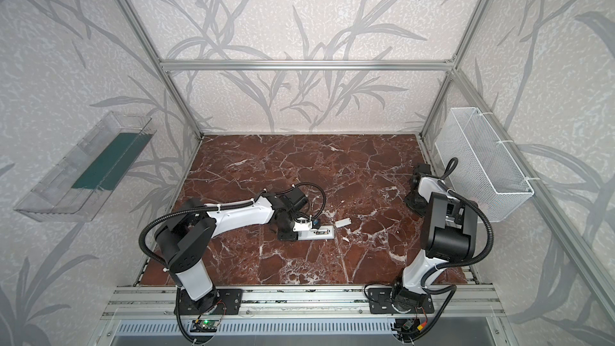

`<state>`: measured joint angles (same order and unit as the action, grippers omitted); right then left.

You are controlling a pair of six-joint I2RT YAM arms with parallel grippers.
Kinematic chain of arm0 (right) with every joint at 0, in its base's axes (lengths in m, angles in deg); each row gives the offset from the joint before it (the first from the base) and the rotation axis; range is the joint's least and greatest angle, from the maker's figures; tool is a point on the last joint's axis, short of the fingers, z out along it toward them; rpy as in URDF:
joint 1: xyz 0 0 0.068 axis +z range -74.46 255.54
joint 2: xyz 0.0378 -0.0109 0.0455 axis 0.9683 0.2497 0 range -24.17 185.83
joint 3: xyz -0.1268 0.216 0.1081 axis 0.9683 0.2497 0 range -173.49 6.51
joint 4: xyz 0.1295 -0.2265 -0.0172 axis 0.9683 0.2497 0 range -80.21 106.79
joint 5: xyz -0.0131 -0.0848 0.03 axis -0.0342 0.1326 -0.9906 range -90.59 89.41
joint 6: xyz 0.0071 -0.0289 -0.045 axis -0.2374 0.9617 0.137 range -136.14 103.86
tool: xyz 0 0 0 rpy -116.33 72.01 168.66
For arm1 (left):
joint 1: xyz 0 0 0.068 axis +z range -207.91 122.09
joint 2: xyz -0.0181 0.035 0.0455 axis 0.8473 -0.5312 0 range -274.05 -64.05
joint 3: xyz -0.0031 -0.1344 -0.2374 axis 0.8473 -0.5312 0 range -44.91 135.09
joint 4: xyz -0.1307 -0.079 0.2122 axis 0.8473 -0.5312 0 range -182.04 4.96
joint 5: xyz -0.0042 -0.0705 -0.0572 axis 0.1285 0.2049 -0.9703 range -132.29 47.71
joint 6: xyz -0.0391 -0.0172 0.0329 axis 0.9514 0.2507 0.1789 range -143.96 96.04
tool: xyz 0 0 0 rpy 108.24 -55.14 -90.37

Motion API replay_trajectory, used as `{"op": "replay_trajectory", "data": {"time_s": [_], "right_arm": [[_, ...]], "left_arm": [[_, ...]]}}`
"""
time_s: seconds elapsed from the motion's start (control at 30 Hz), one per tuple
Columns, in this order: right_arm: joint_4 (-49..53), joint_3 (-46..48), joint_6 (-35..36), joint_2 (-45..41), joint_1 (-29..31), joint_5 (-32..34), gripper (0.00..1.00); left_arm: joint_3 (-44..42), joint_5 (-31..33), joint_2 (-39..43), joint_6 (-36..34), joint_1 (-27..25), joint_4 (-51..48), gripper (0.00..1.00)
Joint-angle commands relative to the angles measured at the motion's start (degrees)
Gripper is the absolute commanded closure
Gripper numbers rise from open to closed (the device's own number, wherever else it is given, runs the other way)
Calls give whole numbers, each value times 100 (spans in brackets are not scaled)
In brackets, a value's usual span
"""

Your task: Unload the batteries from the remote control

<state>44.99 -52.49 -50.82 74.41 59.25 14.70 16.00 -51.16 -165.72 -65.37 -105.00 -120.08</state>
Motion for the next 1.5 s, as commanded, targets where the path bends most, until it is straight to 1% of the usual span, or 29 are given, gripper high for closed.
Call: {"op": "replay_trajectory", "data": {"time_s": [0.0, 0.13, 0.23, 0.3, 0.33, 0.37, 0.43, 0.47, 0.5, 0.57, 0.63, 0.7, 0.73, 0.9, 1.07, 1.33, 1.47], "right_arm": [[229, 58, -96, -270, -67, -216, 100], [25, 210, 98, -691, 38, -335, 100], [-241, 329, 541, -1252, 465, -323, 100], [-281, 330, 848, -1607, 781, -699, 100], [-319, 337, 999, -1757, 900, -1077, 100], [-382, 362, 1207, -1918, 1027, -1679, 100], [-413, 420, 1446, -2151, 1207, -3066, 100], [-437, 480, 1545, -2247, 1282, -3900, 100], [-210, 468, 1577, -2298, 1377, -4422, 100], [523, 350, 1853, -2325, 1629, -5072, 100], [1516, 204, 2190, -2397, 1860, -5106, 100], [2094, 280, 2243, -2650, 2045, -5150, 100], [2279, 316, 2217, -2772, 2104, -5178, 100], [2898, 412, 2090, -3254, 2534, -5742, 100], [3152, 489, 2000, -3239, 3168, -5853, 100], [3118, 670, 1960, -2967, 3607, -5818, 100], [3243, 676, 2050, -2761, 3872, -5785, 100]], "left_arm": [[-169, -195, -138, -144, -151, -327, 73], [-184, -164, -105, -140, -177, -324, 73], [-173, -148, -107, -140, -186, -316, 73], [-175, -133, -108, -140, -200, -312, 73], [-175, -120, -103, -139, -200, -316, 73], [-175, -101, -100, -142, -204, -327, 73], [-192, -72, -84, -148, -213, -332, 73], [-200, -55, -68, -153, -213, -327, 73], [-201, -21, -53, -150, -213, -328, 73], [-226, 26, -22, -166, -213, -345, 73], [-256, 60, 17, -175, -213, -319, 73], [-280, 74, 41, -175, -213, -296, 73], [-272, 86, 42, -175, -213, -295, 73], [-314, 155, 82, -212, -204, -293, 73], [-349, 286, 138, -225, -195, -257, 73], [-448, 190, 416, -260, -135, -220, 72], [-460, 168, 448, -306, -116, -242, 71]]}}
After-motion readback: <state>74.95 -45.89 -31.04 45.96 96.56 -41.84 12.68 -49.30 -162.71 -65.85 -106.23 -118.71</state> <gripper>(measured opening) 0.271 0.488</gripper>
